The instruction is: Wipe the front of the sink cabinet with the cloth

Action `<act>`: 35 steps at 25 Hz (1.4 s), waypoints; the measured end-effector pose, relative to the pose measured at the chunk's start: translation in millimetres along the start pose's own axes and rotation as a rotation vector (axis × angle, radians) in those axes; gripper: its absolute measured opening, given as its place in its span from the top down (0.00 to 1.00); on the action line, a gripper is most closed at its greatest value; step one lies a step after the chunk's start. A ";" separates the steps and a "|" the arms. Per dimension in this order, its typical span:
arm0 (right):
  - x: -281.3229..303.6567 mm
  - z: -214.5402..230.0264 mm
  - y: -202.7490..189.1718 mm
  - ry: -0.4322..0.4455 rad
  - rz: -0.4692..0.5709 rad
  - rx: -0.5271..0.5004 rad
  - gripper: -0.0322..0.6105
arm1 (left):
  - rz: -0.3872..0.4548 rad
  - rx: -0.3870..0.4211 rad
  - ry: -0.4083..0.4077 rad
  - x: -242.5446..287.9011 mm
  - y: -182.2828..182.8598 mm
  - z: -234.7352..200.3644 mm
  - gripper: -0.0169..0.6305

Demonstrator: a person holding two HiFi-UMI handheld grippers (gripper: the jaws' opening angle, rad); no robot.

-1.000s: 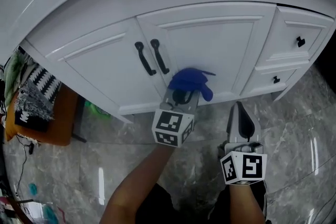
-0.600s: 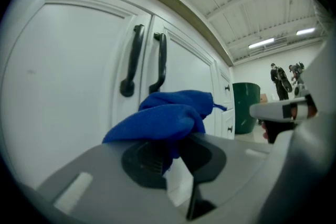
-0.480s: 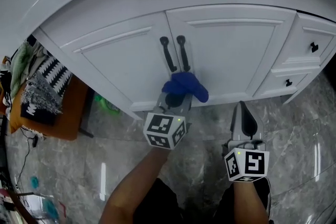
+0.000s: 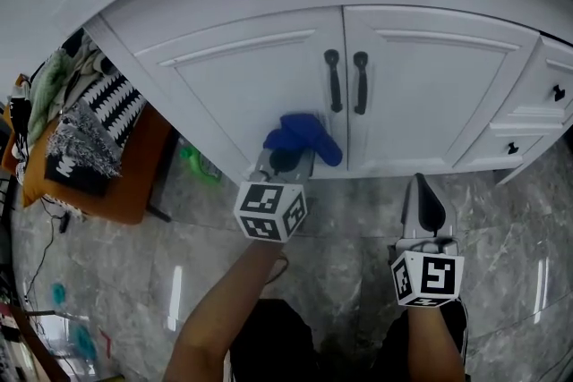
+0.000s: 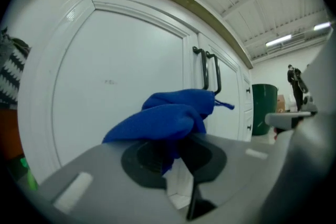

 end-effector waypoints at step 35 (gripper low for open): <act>2.7 -26.5 -12.2 0.063 -0.022 -0.121 0.95 | 0.031 0.130 0.218 -83.8 68.2 -111.5 0.88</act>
Point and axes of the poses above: the fingertips, and each gripper's own axes: x forward along the fingers, z to its right, y out of its top, the point moved 5 cm from there along -x, backward along the fingers, and after that the axes turned 5 degrees about -y, right-handed, at the moved point
